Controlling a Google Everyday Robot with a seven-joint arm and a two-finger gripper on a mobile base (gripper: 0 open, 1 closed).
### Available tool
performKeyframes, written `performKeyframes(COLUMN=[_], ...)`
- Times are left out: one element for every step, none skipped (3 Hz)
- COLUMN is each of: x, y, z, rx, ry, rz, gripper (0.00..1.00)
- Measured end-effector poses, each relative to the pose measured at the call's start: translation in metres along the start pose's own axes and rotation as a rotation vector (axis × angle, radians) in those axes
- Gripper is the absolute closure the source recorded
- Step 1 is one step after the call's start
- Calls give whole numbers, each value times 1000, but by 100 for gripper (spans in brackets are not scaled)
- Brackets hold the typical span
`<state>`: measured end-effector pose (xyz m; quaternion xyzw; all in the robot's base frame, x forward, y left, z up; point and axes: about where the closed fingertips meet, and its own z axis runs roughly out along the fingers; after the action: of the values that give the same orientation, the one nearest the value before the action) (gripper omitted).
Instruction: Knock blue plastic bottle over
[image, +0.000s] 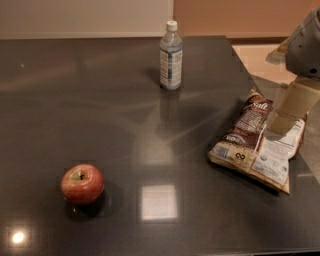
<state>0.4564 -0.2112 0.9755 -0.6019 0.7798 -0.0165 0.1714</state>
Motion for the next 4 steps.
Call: performKeyframes(x=[-17,-36,-57,-82], y=[-36,-82,-130,-173], z=[16,42,72,97], rx=[-12,-13,6,30], ry=[-58,-135,-212,-291], rz=[-2,30,75,114], gripper=[0,0,0,0])
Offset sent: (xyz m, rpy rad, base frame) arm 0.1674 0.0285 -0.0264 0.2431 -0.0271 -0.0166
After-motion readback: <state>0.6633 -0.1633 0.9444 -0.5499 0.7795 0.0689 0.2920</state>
